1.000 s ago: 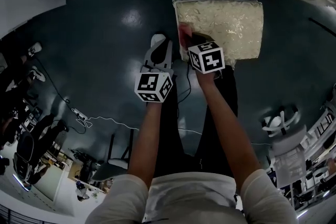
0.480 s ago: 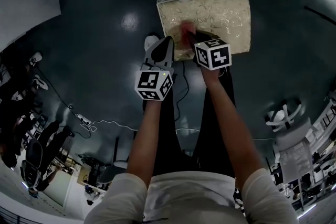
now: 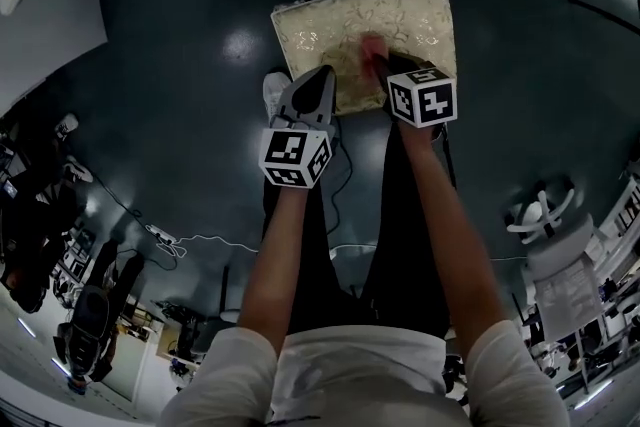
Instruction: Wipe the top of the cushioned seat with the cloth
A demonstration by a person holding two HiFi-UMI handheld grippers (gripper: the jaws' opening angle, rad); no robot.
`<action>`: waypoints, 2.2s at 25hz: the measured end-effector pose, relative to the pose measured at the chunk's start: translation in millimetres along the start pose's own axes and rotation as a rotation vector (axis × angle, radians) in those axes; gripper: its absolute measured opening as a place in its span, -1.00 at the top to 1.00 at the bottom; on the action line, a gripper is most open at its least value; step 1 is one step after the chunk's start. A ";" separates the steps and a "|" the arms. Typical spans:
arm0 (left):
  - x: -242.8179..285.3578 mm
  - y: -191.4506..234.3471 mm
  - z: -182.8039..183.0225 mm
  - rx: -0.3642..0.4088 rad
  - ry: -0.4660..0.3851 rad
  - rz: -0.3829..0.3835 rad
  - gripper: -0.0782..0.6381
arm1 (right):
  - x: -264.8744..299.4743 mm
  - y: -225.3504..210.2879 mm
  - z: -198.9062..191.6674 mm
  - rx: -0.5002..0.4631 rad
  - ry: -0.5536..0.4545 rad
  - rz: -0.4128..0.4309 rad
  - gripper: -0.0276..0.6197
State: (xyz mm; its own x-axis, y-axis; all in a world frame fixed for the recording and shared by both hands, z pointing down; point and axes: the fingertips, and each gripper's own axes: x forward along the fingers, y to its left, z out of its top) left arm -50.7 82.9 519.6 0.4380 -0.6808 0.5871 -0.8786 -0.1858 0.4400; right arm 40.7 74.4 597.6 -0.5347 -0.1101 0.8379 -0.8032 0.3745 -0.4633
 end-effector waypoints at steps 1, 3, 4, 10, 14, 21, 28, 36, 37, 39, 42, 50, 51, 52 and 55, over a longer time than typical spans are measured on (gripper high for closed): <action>3.5 -4.2 -1.1 0.004 0.004 -0.006 0.75 | -3.0 -6.5 -0.3 0.005 -0.003 -0.007 0.81; 10.3 -11.3 -4.2 0.014 0.012 -0.016 0.75 | -8.7 -18.9 -0.8 0.020 -0.011 -0.019 0.81; 13.3 -14.6 -5.7 0.017 0.016 -0.021 0.75 | -11.9 -25.0 -0.8 0.027 -0.016 -0.026 0.81; 29.5 -39.6 -7.9 0.038 0.028 -0.061 0.75 | -38.2 -67.3 -0.9 0.086 -0.050 -0.071 0.81; 44.6 -57.5 -7.1 0.049 0.029 -0.090 0.75 | -53.2 -96.0 -1.6 0.099 -0.059 -0.111 0.81; 63.4 -84.7 -6.2 0.055 0.026 -0.133 0.75 | -72.6 -127.4 -2.0 0.105 -0.073 -0.167 0.82; 68.9 -108.3 -11.1 0.072 0.043 -0.182 0.75 | -82.1 -166.2 -15.4 0.123 -0.062 -0.211 0.82; 53.4 -82.8 -2.8 0.018 0.018 -0.130 0.75 | -86.6 -147.9 -5.4 0.166 -0.108 -0.205 0.82; 48.0 -74.8 -0.6 0.013 0.011 -0.116 0.75 | -85.8 -135.5 -3.2 0.161 -0.118 -0.183 0.82; 34.2 -56.6 3.3 0.004 -0.002 -0.084 0.75 | -79.9 -103.7 -0.3 0.144 -0.131 -0.124 0.82; 12.5 -24.4 6.1 -0.009 -0.020 -0.030 0.75 | -62.9 -50.9 -0.4 0.105 -0.125 -0.041 0.82; -52.1 61.4 6.6 -0.058 -0.058 0.108 0.75 | 10.2 94.9 -28.3 0.004 -0.021 0.138 0.82; -57.0 65.7 5.9 -0.059 -0.059 0.111 0.75 | 17.5 107.1 -33.0 -0.007 -0.008 0.148 0.82; -61.1 69.5 4.8 -0.059 -0.060 0.114 0.75 | 25.2 117.6 -37.7 -0.016 0.007 0.155 0.82; -72.3 82.3 2.2 -0.066 -0.064 0.127 0.75 | 49.9 145.1 -49.4 -0.036 0.049 0.168 0.82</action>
State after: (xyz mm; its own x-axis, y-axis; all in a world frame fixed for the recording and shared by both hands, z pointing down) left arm -155.2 115.2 511.9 0.3093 -0.7397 0.5976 -0.9109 -0.0499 0.4096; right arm -89.6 168.7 586.5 -0.6465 0.0010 0.7629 -0.6931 0.4170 -0.5879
